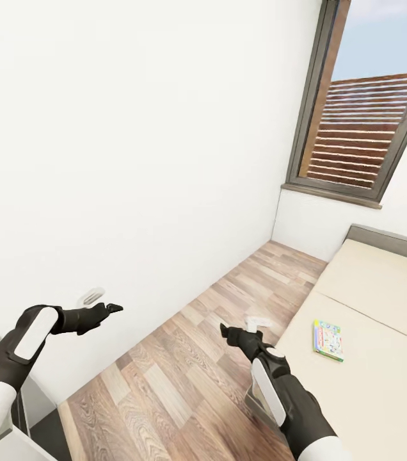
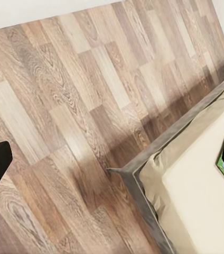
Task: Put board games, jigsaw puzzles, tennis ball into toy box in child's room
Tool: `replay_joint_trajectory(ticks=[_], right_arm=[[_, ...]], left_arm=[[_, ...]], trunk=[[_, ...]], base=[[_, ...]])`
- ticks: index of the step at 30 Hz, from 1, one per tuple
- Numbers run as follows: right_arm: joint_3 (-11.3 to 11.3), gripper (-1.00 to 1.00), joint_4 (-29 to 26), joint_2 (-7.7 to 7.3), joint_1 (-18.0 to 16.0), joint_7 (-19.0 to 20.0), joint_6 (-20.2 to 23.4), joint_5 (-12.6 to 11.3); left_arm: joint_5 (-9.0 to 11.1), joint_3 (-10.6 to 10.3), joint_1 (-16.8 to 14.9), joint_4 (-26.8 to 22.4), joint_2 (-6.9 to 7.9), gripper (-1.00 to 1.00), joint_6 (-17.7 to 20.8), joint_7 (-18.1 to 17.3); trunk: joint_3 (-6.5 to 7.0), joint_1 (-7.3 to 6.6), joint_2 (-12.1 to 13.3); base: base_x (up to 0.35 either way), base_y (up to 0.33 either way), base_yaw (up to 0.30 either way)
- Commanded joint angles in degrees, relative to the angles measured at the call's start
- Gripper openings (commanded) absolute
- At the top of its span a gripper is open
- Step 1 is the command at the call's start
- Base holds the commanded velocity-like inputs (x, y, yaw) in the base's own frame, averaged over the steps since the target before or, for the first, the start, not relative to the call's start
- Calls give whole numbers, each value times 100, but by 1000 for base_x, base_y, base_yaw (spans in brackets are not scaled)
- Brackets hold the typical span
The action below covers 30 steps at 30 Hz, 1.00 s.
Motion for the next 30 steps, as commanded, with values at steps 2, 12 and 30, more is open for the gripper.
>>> replay_joint_trajectory(ticks=[2,12,30], right_arm=[[18,100,-31,1,-5,-57,40,-40],[-22,100,-105,-42,-4,-44,116,-46],[14,100,-89,-8,-4,-66,122,13]], left_arm=[[22,-12,-5,-4,6,100,11,16],[28,-20,-5,-6,-16,100,13,17],[22,-13,-5,-12,16,100,11,-1]], trunk=[[1,4,-13],[85,4,-13],[233,4,-13]], base=[[0,0,-97],[0,0,-142],[0,3,-182]])
